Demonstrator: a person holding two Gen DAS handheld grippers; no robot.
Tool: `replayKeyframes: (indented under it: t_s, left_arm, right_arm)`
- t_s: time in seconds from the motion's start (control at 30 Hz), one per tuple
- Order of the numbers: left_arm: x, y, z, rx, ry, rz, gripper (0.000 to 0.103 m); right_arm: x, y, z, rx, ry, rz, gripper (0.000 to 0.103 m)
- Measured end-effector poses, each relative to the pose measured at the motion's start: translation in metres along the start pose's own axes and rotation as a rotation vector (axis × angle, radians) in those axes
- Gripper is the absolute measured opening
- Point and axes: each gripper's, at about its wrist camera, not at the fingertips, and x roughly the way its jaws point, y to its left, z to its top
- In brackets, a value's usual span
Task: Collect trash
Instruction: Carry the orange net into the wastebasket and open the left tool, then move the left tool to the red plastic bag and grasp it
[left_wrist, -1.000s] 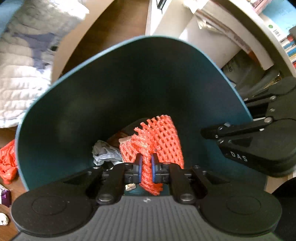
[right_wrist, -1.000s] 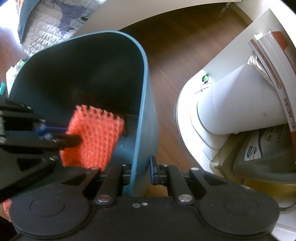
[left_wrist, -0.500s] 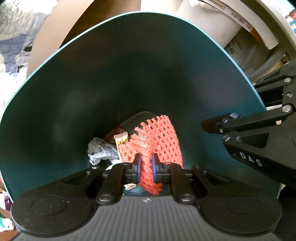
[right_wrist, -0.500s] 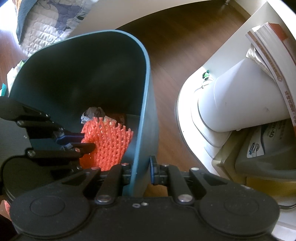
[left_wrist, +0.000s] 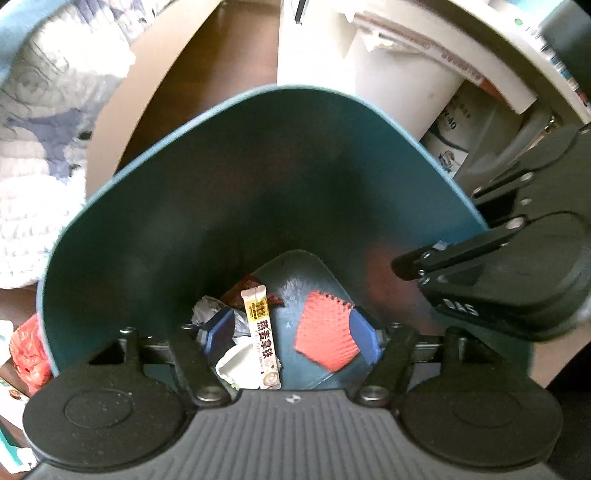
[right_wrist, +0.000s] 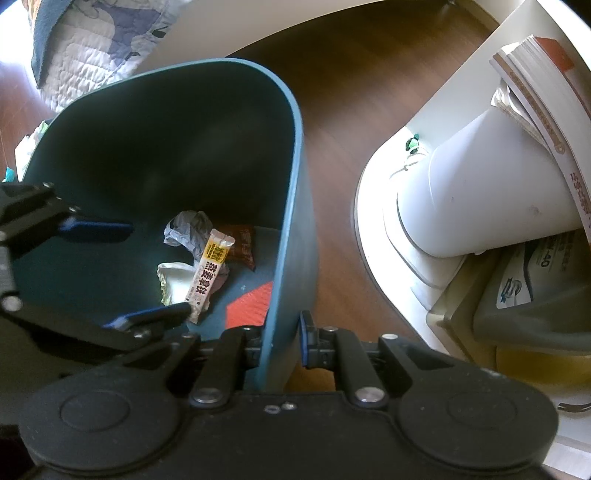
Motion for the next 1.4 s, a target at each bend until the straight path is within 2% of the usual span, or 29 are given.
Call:
replayKeyframes:
  t_s: [0.13, 0.3, 0.43, 0.6, 0.63, 0.77, 0.93, 1.1, 1.3, 1.4]
  left_arm:
    - [-0.025, 0.006, -0.001, 0.026, -0.050, 0.004, 0.074]
    - [-0.056, 0.024, -0.005, 0.038, -0.118, 0.053, 0.074]
    - [-0.077, 0.048, -0.015, 0.008, -0.156, 0.110, 0.074]
    - [-0.092, 0.101, -0.033, -0.097, -0.162, 0.185, 0.076]
    - [-0.094, 0.112, -0.037, -0.127, -0.160, 0.202, 0.079]
    - [-0.095, 0.173, -0.059, -0.267, -0.159, 0.280, 0.080]
    - [-0.068, 0.253, -0.079, -0.455, -0.099, 0.362, 0.080]
    - [-0.017, 0.317, -0.099, -0.623, -0.024, 0.373, 0.080]
    - [0.046, 0.351, -0.116, -0.697, 0.077, 0.381, 0.080]
    - [0.067, 0.365, -0.118, -0.713, 0.091, 0.400, 0.080]
  right_arm:
    - [0.002, -0.001, -0.001, 0.005, 0.005, -0.001, 0.010]
    - [0.002, 0.001, -0.001, -0.001, 0.011, -0.003, 0.011]
    - [0.001, 0.003, 0.000, -0.016, 0.010, -0.003, 0.011]
    - [0.000, 0.004, 0.002, -0.016, 0.017, 0.025, 0.013]
    - [0.000, 0.004, 0.003, -0.014, 0.021, 0.029, 0.013]
    - [0.001, 0.007, 0.003, -0.022, 0.033, 0.030, 0.013]
    - [0.002, 0.007, 0.003, -0.015, 0.043, 0.020, 0.013]
    - [0.002, 0.009, 0.004, -0.006, 0.050, 0.008, 0.013]
    - [0.001, 0.011, 0.005, 0.025, 0.067, -0.004, 0.012]
    - [0.001, 0.013, 0.004, 0.038, 0.083, -0.011, 0.012]
